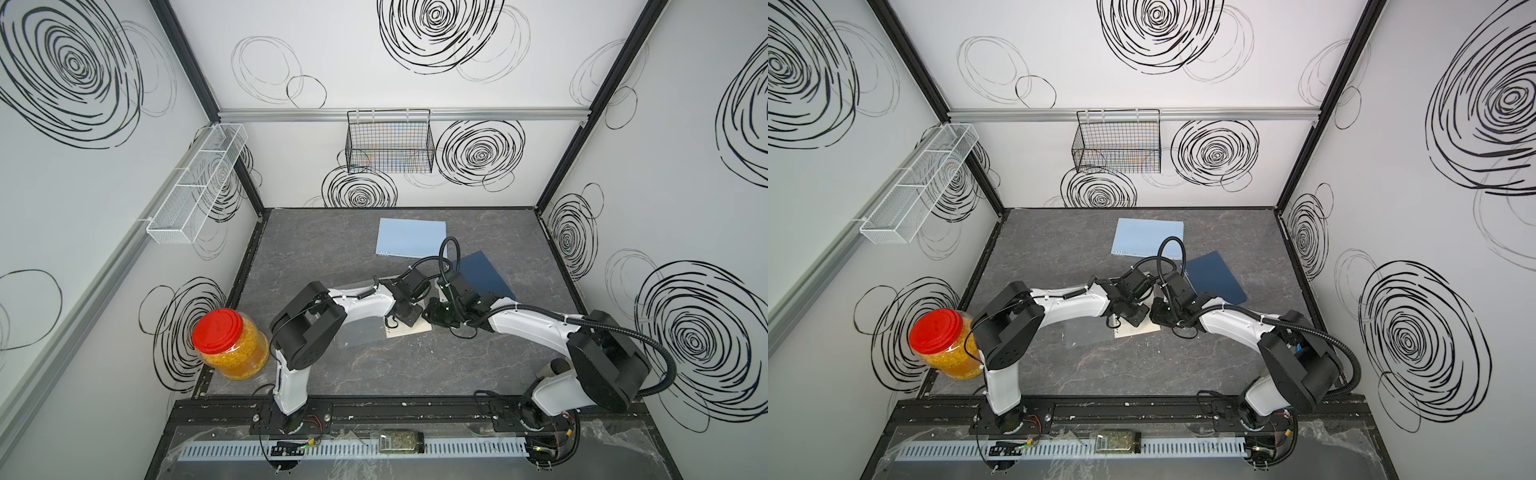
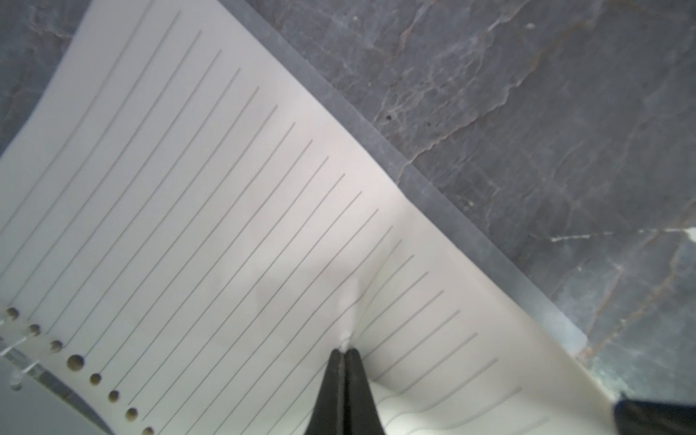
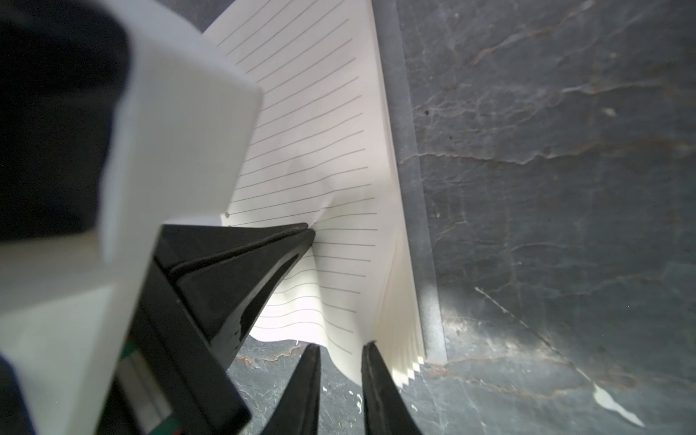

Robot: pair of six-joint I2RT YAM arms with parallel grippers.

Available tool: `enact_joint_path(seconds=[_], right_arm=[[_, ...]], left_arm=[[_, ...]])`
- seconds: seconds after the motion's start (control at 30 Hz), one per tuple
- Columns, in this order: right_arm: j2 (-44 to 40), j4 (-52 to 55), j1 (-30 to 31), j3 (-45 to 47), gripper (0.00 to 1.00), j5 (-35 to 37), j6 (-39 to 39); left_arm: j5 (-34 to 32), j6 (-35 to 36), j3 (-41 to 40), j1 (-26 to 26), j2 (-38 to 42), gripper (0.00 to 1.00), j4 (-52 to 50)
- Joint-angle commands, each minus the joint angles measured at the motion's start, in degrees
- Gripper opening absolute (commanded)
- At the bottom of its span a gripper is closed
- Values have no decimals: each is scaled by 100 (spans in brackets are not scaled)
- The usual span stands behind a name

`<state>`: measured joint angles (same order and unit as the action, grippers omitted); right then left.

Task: Tear off pages from different notebooks
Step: Tear off the paper from the notebook.

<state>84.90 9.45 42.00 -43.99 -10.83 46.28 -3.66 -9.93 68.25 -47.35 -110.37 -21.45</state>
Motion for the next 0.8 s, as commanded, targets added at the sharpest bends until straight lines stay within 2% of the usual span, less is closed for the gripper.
enact_joint_path(seconds=[0.0, 0.77], right_arm=[[-66, 92, 63, -103, 24, 78, 15], [-12, 13, 71, 22, 28, 29, 109]], left_arm=[[314, -8, -404, -107, -644, 0, -589], [320, -1, -407, -147, -696, 0, -619]])
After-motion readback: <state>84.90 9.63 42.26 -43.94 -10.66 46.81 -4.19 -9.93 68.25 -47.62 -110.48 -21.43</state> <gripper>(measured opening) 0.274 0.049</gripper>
